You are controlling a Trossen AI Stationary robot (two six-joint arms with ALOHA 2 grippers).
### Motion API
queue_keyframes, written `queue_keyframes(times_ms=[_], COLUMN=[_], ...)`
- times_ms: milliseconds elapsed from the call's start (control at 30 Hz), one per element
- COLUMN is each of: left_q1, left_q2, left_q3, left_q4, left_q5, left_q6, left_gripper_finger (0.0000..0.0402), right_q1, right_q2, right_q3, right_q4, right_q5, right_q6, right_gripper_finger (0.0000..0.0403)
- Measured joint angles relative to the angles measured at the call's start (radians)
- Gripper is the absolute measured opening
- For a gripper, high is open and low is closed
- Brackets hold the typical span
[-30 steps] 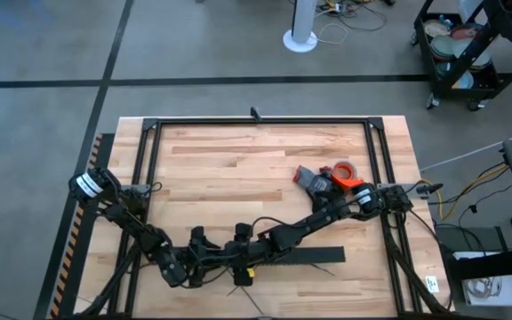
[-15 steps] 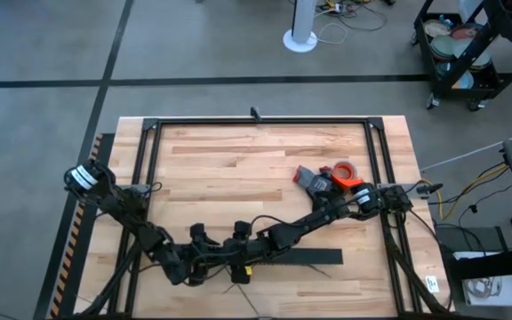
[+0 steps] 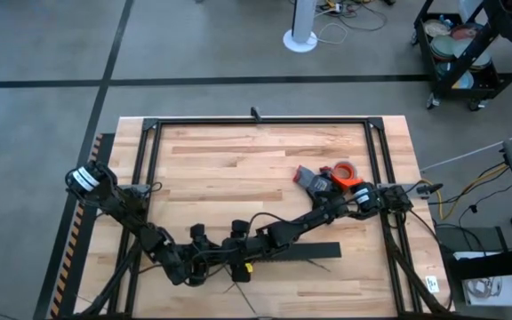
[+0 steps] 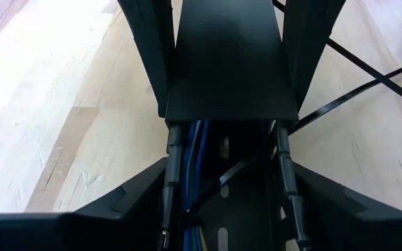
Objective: Ziptie cables
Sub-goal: Insert the black cable duct cover into the black cable duct
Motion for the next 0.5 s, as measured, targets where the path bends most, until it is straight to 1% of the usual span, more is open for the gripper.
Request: queue_keyframes(times_ms=[100,333,433,500], left_q1=[0.000,0.000,-0.001,-0.001], left_q2=[0.000,-0.001,-0.001,-0.001], left_q3=[0.000,-0.001,-0.001,-0.001], left_q4=[0.000,-0.003,-0.004,-0.004], left_q5=[0.001,0.003,0.004,0.009], left_q6=[0.000,0.001,0.000,0.001], left_gripper_finger=[0.0230,0.0231,0.0230,0.0230], right_q1=[0.000,0.002,0.001,0.002], right_q2=[0.000,0.007,0.009,0.018], right_q3=[0.000,-0.002,-0.002,-0.002], right_q4=[0.003,0.033,0.048,0.058], right_q5=[-0.001,0.007,-0.024,-0.019], right_q6=[-0.001,0.019,0.000,0.001], right_gripper_finger=[0.0225,0.0217,0.0224,0.0226])
